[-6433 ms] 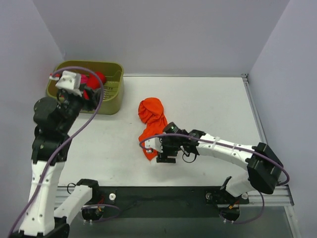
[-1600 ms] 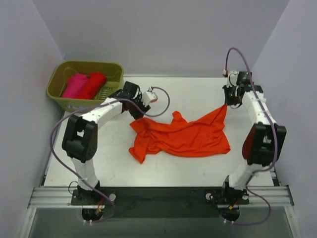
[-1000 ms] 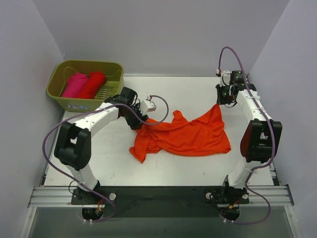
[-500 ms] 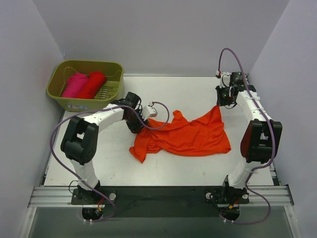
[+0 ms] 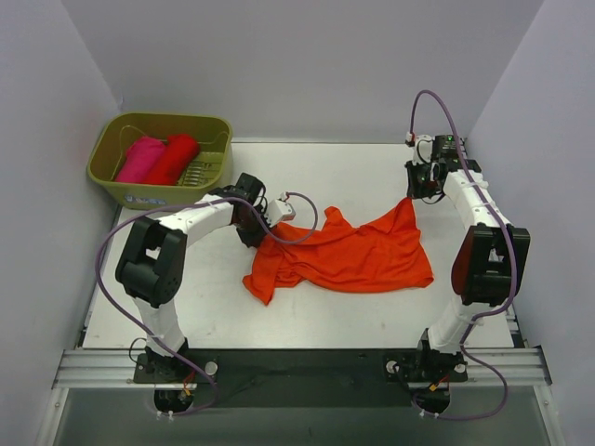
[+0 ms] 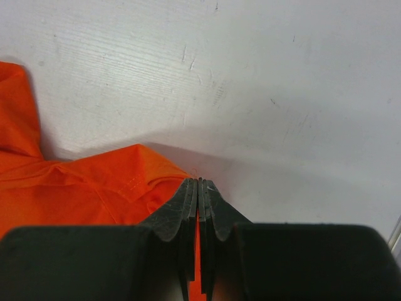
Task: Roll the t-shirts
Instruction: Flatten out the T-shirt at the center of the board.
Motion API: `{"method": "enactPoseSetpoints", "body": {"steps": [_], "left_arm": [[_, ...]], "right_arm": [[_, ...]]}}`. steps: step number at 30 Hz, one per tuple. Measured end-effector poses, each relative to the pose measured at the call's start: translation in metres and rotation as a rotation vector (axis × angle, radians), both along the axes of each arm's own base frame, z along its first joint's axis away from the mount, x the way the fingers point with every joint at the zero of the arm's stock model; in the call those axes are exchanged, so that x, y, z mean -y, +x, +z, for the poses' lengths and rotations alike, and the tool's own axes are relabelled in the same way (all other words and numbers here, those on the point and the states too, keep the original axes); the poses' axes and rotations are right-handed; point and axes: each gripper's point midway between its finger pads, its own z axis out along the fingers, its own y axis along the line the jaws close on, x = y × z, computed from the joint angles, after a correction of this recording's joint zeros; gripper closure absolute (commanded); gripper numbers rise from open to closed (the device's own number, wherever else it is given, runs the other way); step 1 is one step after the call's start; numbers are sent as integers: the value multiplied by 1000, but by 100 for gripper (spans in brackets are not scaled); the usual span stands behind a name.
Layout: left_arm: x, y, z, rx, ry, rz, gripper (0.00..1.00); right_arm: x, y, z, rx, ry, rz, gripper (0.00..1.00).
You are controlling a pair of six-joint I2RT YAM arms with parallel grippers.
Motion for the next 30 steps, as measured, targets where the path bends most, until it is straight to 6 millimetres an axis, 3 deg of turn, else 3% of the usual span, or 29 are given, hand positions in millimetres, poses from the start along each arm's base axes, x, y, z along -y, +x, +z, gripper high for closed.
{"method": "enactPoseSetpoints", "body": {"steps": [8, 10, 13, 16, 21, 25, 30], "left_arm": [[-4, 5, 10, -1, -9, 6, 100], [-8, 18, 27, 31, -23, 29, 100], [-14, 47, 73, 143, -70, 67, 100], [-21, 74, 129, 287, -119, 96, 100], [-35, 106, 230, 543, -198, 150, 100], [-45, 111, 287, 700, -240, 188, 100], [-52, 101, 335, 819, -291, 232, 100]], "right_arm": [[3, 0, 0, 0, 0, -8, 100], [7, 1, 2, 3, -3, -20, 100], [15, 9, 19, 37, -14, -40, 100], [22, 26, 56, 118, -28, -53, 100], [31, 42, 147, 327, -69, -71, 100], [35, 22, 224, 499, -107, -78, 100], [37, -14, 308, 686, -149, -104, 100]]}}
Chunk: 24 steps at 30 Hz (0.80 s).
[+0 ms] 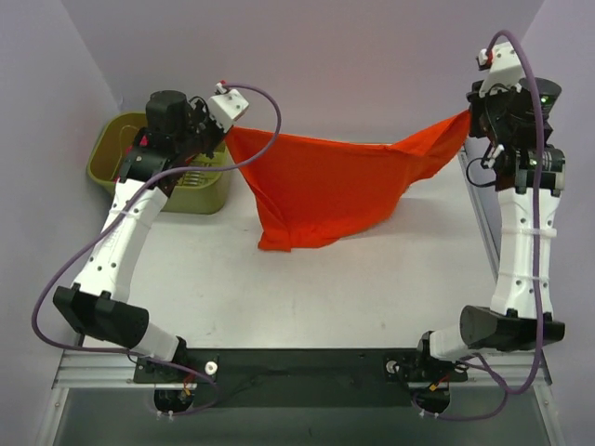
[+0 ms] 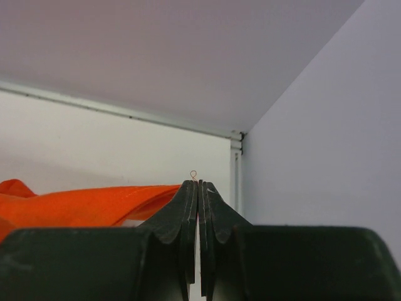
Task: Roll the t-shirts
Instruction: Flatten out the T-shirt at the center of the board.
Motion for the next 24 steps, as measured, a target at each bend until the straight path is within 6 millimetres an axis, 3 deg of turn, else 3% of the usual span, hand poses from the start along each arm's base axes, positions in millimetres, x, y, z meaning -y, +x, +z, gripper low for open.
{"method": "enactPoseSetpoints", "body": {"steps": [4, 8, 15, 24], "left_arm": [[-6, -14, 43, 100, -48, 20, 100], [-12, -36, 92, 213, -100, 27, 100], [-20, -92, 153, 367, -149, -27, 100], [-25, -130, 182, 452, -173, -69, 100]], "right_arm": [[0, -34, 59, 141, -47, -7, 100], [1, -68, 94, 233, -106, -15, 100], [1, -121, 124, 323, -175, -33, 100], [0, -154, 149, 400, -200, -51, 100]]}}
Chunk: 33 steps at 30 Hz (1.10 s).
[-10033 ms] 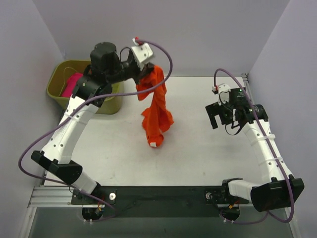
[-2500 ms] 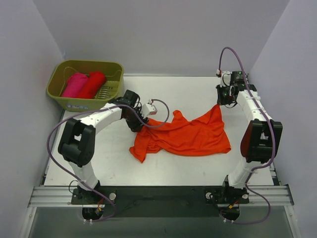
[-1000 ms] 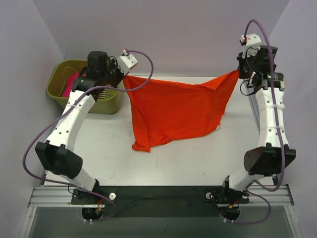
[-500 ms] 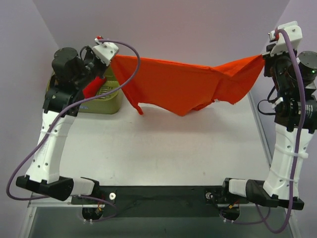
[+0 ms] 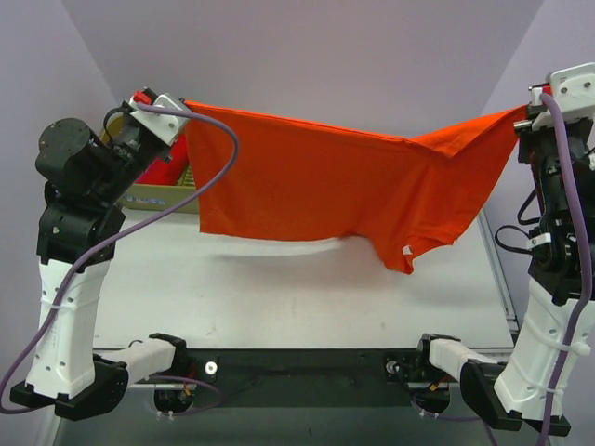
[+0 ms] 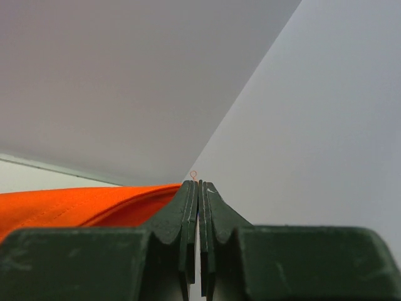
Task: Roll the t-shirts
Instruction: Flatten out the T-shirt at the center of the board.
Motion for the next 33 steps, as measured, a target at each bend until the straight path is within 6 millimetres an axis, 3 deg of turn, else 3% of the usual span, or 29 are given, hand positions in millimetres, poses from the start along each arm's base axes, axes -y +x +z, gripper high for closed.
{"method": "enactPoseSetpoints", "body": {"steps": [6, 10, 15, 20, 23, 27, 30, 33], "left_arm": [[-9, -34, 25, 81, -31, -11, 100], [-16, -66, 47, 161, -59, -22, 100], [-30, -112, 79, 292, -98, -17, 100], [-42, -159, 113, 447, -128, -16, 100], [-45, -174, 133, 532, -146, -19, 100], [-42, -164, 143, 568, -148, -26, 100], [-32, -133, 141, 547, -129, -39, 100], [-16, -78, 120, 458, -95, -55, 100]], "right_arm": [[-6, -42, 42, 133, -22, 7, 100], [-13, -90, 68, 244, -33, 17, 100], [-24, -171, 96, 413, -60, 31, 100], [-29, -215, 113, 521, -85, 29, 100], [-27, -218, 115, 536, -90, 20, 100], [-22, -203, 114, 519, -108, -6, 100], [-16, -172, 111, 481, -121, -24, 100], [-10, -121, 90, 389, -140, -32, 100]]}}
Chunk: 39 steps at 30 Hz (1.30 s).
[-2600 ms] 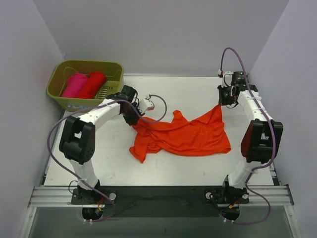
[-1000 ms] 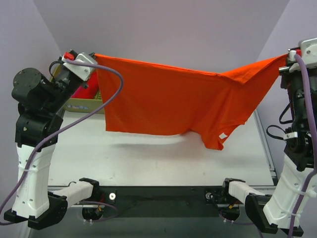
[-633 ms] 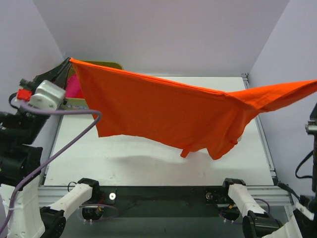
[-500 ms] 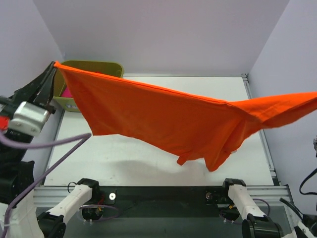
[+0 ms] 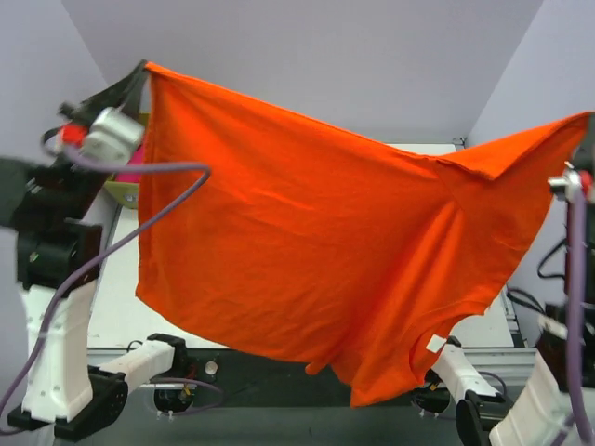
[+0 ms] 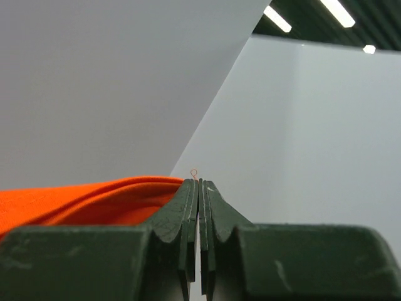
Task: Roll the t-shirts
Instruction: Flatten out the T-shirt at the center of the board.
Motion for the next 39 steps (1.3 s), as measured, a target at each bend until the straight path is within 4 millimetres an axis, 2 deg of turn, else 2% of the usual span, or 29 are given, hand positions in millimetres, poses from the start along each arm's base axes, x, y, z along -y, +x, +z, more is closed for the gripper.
{"method": "enactPoseSetpoints", "body": {"steps": [2, 3, 4, 5, 7, 8, 9, 12, 13, 14, 16, 17, 20, 22, 25, 27, 30, 33, 36, 39], "left_arm": [[14, 50, -36, -102, 37, -12, 100], [22, 77, -62, -172, 62, -21, 100], [30, 103, -91, -243, 85, -31, 100], [38, 126, -123, -317, 108, -43, 100], [51, 174, -200, -492, 158, -59, 100], [56, 192, -235, -566, 180, -60, 100], [60, 210, -280, -658, 207, -63, 100], [69, 249, -409, -915, 293, -68, 100], [71, 256, -438, -973, 314, -67, 100], [73, 265, -478, -1050, 339, -67, 100], [75, 278, -531, -1168, 375, -58, 100], [79, 291, -551, -1205, 390, -58, 100], [88, 333, -578, -1238, 404, -26, 100], [91, 357, -582, -1232, 397, -6, 100], [94, 386, -577, -1193, 384, 21, 100], [95, 402, -572, -1162, 378, 43, 100], [95, 421, -569, -1121, 368, 75, 100], [94, 433, -578, -1100, 369, 101, 100], [95, 436, -590, -1102, 373, 105, 100], [95, 436, -594, -1108, 372, 104, 100]], "right_arm": [[5, 45, -33, -113, -9, -10, 100], [8, 66, -51, -168, -13, -14, 100], [11, 95, -81, -248, -20, -18, 100], [13, 115, -106, -316, -22, -20, 100], [18, 161, -174, -490, -23, -14, 100], [19, 174, -202, -559, -21, -10, 100], [20, 193, -236, -643, -20, -5, 100], [25, 240, -341, -883, -6, 7, 100], [26, 249, -368, -944, -1, 10, 100], [27, 262, -402, -1018, 6, 15, 100], [28, 279, -449, -1116, 14, 24, 100], [29, 288, -470, -1156, 16, 29, 100], [32, 313, -526, -1265, 30, 31, 100], [36, 334, -550, -1311, 37, 16, 100], [46, 371, -570, -1327, 38, -17, 100], [52, 398, -578, -1319, 30, -47, 100], [57, 426, -582, -1303, 22, -87, 100], [61, 450, -578, -1269, 31, -123, 100], [60, 464, -570, -1239, 45, -138, 100], [56, 465, -566, -1236, 62, -138, 100]]}}
